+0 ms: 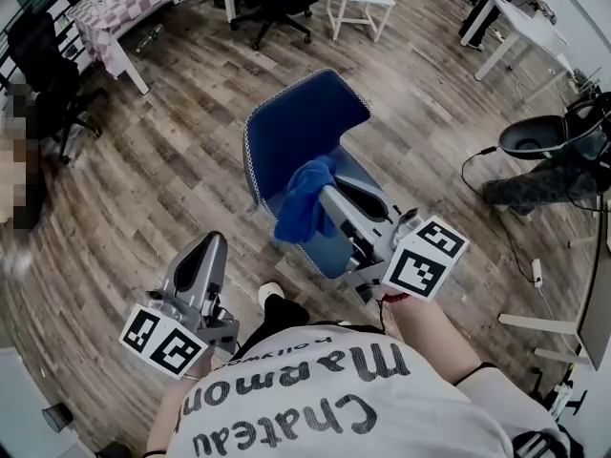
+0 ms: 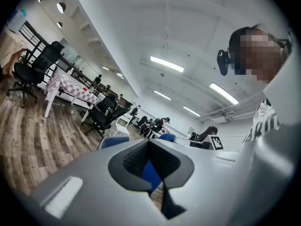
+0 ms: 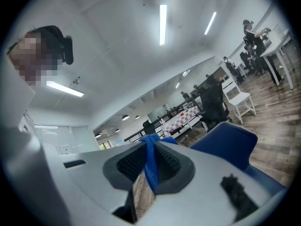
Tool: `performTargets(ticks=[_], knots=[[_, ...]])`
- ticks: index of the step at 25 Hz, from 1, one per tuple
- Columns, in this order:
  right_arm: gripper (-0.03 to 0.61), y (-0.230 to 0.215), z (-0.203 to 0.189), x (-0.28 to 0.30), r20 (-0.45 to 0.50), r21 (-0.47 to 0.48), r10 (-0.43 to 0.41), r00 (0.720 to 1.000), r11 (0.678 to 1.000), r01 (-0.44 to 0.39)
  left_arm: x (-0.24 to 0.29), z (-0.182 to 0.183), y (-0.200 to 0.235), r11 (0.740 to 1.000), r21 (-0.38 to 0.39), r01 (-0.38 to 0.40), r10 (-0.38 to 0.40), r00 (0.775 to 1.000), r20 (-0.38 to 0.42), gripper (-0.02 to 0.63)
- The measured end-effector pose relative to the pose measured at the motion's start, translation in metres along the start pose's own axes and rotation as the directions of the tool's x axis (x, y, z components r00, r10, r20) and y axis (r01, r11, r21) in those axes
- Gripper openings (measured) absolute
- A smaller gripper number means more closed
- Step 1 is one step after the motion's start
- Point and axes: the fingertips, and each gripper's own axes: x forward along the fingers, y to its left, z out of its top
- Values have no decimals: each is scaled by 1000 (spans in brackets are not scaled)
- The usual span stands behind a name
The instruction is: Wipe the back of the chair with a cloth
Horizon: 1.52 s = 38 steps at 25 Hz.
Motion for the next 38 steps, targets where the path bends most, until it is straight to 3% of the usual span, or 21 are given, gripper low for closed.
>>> performTargets(ticks=[9, 18, 23, 26, 30, 38], knots=[[55, -6, 26, 53, 66, -47, -86, 994, 995, 89, 17, 50, 46, 985, 127, 113, -108, 993, -48, 5], [55, -24, 29, 74, 123, -33, -161, 979, 986, 166, 34, 68, 69, 974, 165, 154, -149, 988, -45, 5], [55, -34, 18, 72, 107, -44, -180, 978, 982, 186, 49, 57, 69, 978, 149, 149, -144, 989, -42, 5], [55, -41, 9, 77, 82, -83, -174, 981, 980, 181, 66, 44, 61, 972, 128, 197, -186, 978, -92, 5], [55, -60, -6, 84, 33, -109, -174, 984, 978, 177, 92, 32, 57, 962, 175, 212, -187, 971, -147, 5], [55, -126, -38, 120, -55, 9, -115, 992, 993, 115, 145, -4, 86, 974, 179, 140, -99, 971, -216, 5]])
